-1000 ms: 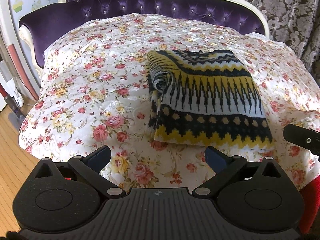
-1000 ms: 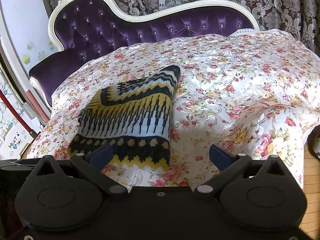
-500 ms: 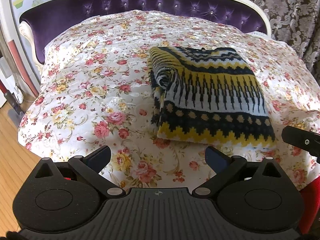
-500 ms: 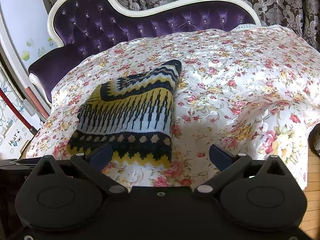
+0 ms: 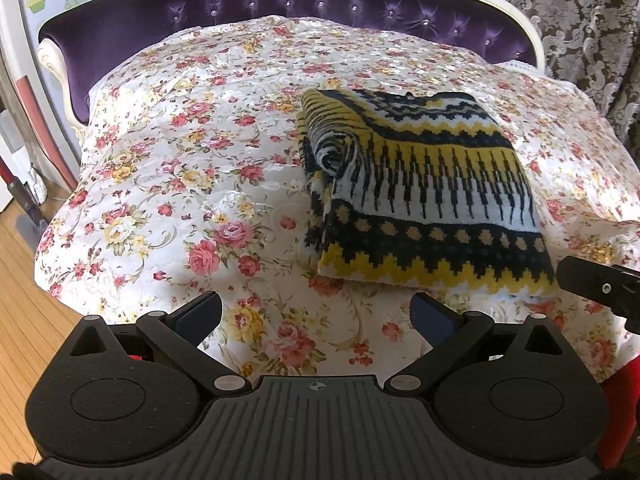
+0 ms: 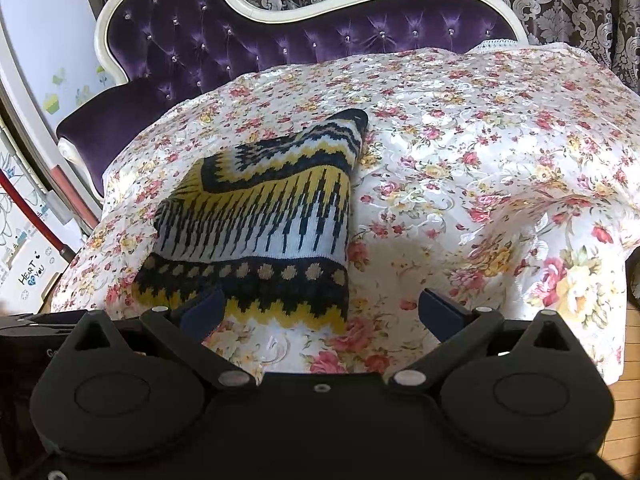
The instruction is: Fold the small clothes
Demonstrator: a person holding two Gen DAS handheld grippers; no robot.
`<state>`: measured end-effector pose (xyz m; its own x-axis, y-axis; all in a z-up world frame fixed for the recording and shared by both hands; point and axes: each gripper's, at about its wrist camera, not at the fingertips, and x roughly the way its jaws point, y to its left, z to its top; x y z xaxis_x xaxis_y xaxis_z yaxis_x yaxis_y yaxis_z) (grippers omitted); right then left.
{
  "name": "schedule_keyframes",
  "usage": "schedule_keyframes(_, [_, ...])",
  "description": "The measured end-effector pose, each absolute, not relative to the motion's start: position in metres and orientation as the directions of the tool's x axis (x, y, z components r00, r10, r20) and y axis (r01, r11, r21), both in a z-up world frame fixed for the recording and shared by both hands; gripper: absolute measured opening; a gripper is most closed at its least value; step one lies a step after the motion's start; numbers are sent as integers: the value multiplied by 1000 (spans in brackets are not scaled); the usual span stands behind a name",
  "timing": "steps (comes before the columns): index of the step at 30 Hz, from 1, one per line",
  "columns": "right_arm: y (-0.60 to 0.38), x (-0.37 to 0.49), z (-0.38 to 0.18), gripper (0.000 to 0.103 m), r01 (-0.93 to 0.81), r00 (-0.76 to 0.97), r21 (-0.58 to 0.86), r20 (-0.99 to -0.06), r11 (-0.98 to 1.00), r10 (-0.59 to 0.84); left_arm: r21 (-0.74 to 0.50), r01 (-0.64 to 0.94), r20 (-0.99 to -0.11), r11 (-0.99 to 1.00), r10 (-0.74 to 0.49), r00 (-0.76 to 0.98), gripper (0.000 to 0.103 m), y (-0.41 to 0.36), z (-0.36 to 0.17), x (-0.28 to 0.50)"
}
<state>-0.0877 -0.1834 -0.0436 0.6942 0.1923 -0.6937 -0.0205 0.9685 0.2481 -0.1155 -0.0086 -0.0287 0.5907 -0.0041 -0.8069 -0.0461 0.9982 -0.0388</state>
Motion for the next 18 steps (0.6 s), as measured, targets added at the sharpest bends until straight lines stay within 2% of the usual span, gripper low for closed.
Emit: schedule_keyframes(18, [-181,-79,-48,103,-23,671,256,-712,966,205,-40,-45,-817,998,-6,576,101,-7,-32,-111])
